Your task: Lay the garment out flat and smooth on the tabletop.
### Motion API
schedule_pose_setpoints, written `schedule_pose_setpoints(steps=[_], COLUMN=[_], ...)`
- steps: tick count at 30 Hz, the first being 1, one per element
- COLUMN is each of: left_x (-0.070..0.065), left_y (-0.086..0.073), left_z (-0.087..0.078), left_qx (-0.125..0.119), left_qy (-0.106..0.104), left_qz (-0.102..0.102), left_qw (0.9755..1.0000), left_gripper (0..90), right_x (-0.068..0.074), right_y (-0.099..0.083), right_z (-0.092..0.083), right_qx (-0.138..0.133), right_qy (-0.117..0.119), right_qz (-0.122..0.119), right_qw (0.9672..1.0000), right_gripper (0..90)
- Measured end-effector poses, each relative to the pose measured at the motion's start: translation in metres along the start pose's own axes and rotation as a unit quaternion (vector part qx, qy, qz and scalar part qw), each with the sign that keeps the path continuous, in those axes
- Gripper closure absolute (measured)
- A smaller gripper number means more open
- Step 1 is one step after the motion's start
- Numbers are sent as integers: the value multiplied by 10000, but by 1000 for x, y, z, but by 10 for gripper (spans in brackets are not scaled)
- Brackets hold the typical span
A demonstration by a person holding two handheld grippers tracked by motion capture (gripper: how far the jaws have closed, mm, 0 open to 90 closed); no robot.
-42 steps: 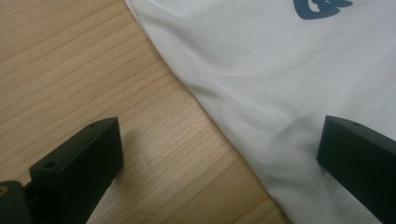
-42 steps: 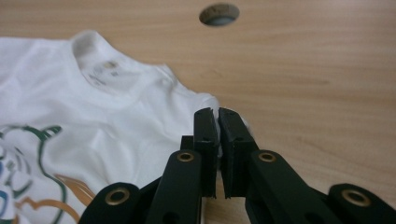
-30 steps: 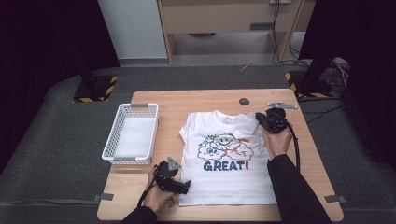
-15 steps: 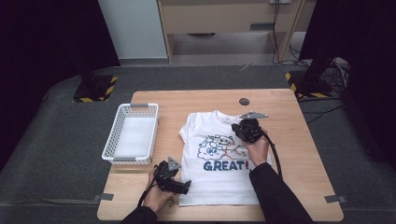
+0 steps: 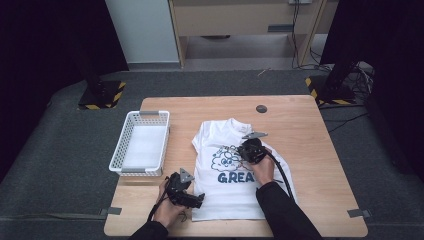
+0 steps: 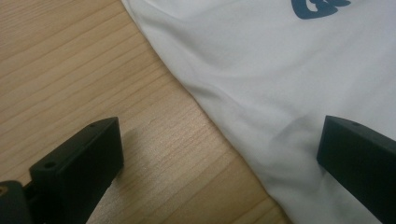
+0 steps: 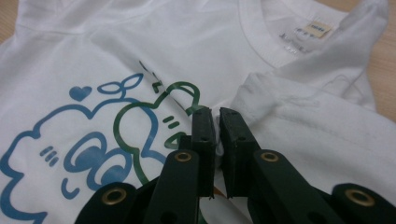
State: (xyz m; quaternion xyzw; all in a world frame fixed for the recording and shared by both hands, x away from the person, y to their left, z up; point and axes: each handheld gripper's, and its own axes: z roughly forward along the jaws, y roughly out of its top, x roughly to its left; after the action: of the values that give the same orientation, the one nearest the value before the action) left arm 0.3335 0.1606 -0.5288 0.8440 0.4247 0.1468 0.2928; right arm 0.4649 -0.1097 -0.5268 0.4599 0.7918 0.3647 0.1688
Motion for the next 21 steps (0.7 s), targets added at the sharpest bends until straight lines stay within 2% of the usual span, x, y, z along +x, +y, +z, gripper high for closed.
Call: schedule_pose_setpoints(steps=[3,6,9,11,17,21], left_x=[0,0,0,0,0,0], left_y=[0,0,0,0,0,0], left_z=[0,0,0,0,0,0], left_qx=[0,3,0,1,3,3], left_qy=[1,0,-5,-4,-3,-3], left_qz=[-1,1,9,8,7,8], left_qw=[10000,10000,10000,10000,10000,10000], left_gripper=[0,0,0,0,0,0], right_x=[1,2,0,-3,-25,-42], right_y=[-1,1,6,11,23,28], right_z=[0,-4,-14,-23,-48,-57], right_qx=[-28,-18,-199,-363,-763,-864], right_qy=[19,100,157,150,6,-196], right_qz=[-23,7,61,104,335,428], right_qw=[10000,9999,9997,9992,9965,9951], right_gripper=[810,735,645,622,536,489])
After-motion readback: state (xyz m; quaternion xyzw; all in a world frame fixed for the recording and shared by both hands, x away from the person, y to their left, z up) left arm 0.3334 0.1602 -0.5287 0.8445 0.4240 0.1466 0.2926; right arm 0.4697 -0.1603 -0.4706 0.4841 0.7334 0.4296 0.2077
